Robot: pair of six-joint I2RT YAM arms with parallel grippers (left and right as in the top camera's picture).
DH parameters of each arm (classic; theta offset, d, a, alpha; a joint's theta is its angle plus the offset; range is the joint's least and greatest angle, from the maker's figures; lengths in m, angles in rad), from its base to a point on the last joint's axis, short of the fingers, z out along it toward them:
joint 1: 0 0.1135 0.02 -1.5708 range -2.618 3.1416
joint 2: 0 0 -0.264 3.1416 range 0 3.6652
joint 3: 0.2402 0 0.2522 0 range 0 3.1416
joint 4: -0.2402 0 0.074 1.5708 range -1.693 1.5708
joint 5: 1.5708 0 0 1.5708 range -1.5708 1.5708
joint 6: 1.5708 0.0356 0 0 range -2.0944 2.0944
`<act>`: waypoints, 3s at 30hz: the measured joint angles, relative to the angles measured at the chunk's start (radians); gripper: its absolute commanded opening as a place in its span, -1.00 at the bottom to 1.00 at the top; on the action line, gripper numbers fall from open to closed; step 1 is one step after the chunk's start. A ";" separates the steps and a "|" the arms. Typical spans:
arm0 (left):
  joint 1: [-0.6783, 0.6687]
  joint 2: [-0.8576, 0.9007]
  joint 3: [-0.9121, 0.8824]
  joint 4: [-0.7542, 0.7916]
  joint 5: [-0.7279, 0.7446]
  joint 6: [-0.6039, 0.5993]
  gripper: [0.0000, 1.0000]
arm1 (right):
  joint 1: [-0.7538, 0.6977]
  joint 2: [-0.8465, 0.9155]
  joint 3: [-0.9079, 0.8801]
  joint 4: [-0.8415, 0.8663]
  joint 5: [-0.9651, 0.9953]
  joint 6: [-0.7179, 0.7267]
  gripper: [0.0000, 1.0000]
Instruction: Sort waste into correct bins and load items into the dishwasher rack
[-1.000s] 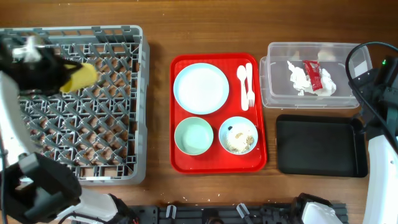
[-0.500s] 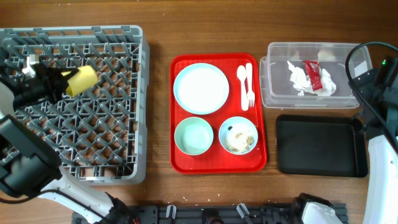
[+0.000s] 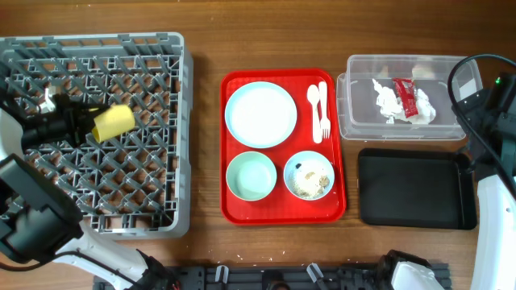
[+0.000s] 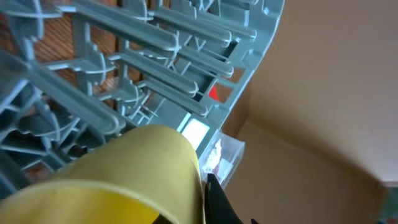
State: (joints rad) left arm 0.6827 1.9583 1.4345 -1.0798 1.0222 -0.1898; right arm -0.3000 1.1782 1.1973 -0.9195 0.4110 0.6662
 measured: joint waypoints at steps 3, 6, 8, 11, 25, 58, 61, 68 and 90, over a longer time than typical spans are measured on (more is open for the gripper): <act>0.031 -0.002 0.017 0.030 -0.061 -0.007 -0.53 | 0.000 0.000 0.000 0.000 0.000 0.000 0.99; 0.083 0.000 0.018 0.072 -0.160 -0.010 -0.02 | 0.000 0.000 0.000 0.000 0.000 0.000 0.99; 0.131 0.018 0.011 0.082 -0.249 0.007 -0.02 | 0.000 0.000 0.000 0.000 0.000 0.000 1.00; 0.125 0.017 0.011 0.082 -0.262 0.018 -0.08 | 0.000 0.000 0.000 0.000 0.000 0.000 0.99; 0.173 -0.134 0.078 -0.045 -0.734 -0.092 -0.92 | 0.000 0.000 0.000 0.000 0.000 0.000 1.00; -0.234 -0.184 0.029 -0.024 -1.027 -0.154 -0.92 | 0.000 0.000 0.000 0.000 0.000 0.000 0.99; -0.162 -0.239 0.028 -0.047 -1.072 -0.182 -0.92 | 0.000 0.000 0.000 0.000 0.000 0.000 1.00; -0.091 -0.304 0.027 -0.072 -1.029 -0.199 -0.92 | 0.000 0.000 0.000 0.000 0.000 0.000 1.00; -0.091 -0.299 -0.071 -0.113 -0.793 -0.164 -0.92 | 0.000 0.000 0.000 -0.001 0.000 0.000 0.99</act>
State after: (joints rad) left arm 0.5919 1.6588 1.3636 -1.1931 0.2291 -0.3538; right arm -0.3000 1.1786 1.1973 -0.9203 0.4110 0.6666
